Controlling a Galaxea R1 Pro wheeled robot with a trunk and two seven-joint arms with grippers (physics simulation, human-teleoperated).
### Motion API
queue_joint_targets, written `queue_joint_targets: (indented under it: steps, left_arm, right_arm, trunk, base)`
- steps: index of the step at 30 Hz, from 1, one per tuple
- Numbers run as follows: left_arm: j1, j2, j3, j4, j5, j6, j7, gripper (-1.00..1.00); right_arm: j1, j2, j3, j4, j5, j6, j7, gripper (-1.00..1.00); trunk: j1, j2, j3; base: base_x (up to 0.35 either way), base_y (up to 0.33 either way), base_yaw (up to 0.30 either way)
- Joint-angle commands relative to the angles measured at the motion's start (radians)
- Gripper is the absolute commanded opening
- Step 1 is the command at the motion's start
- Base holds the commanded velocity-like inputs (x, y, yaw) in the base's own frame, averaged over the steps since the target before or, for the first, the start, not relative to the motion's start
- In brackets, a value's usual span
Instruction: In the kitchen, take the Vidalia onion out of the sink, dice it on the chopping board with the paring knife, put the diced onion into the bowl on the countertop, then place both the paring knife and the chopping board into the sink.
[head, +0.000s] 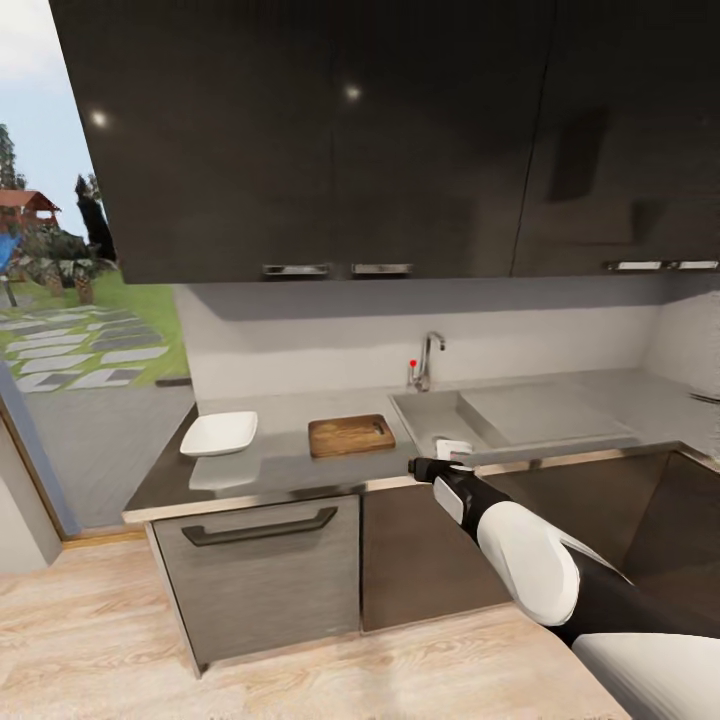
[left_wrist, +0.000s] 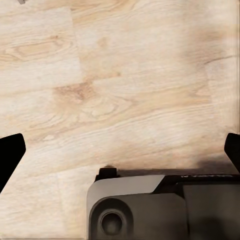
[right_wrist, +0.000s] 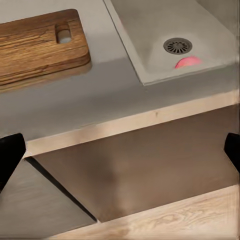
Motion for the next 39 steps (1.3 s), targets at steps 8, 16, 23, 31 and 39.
queue_joint_targets:
  steps: [8,16,23,31,39]
  left_arm:
    - [0.0,0.0,0.0,-0.001,-0.001,-0.001,0.0,1.0]
    - [0.0,0.001,0.001,-0.003,-0.001,-0.001,0.0,1.0]
    - [0.0,0.002,0.001,-0.002,-0.001,-0.002,0.0,1.0]
    - [0.0,0.002,0.001,-0.001,-0.001,-0.002,0.0,1.0]
    - [0.0,0.001,0.001,-0.001,-0.001,-0.001,0.0,1.0]
  right_arm:
    - [0.001,0.002,-0.005,-0.002,0.01,-0.017,-0.002,1.0]
    - [0.005,0.003,-0.005,0.024,0.01,-0.129,0.0,1.0]
    - [0.008,0.001,-0.004,0.06,0.012,-0.317,0.019,1.0]
    - [0.042,-0.002,-0.004,0.073,0.016,-0.489,0.143,1.0]
    - [0.045,-0.005,-0.008,0.035,0.019,-0.499,0.115,1.0]
  trunk:
    - [0.0,-0.001,-0.002]
    - [0.0,-0.001,-0.002]
    - [0.0,-0.001,-0.002]
    - [0.0,-0.001,-0.002]
    - [0.0,-0.001,-0.002]
  base:
    - [-0.176,-0.258,0.0]
    - [-0.111,-0.166,0.0]
    - [-0.009,-0.014,0.0]
    - [0.0,0.0,0.0]
    - [0.0,0.0,0.0]
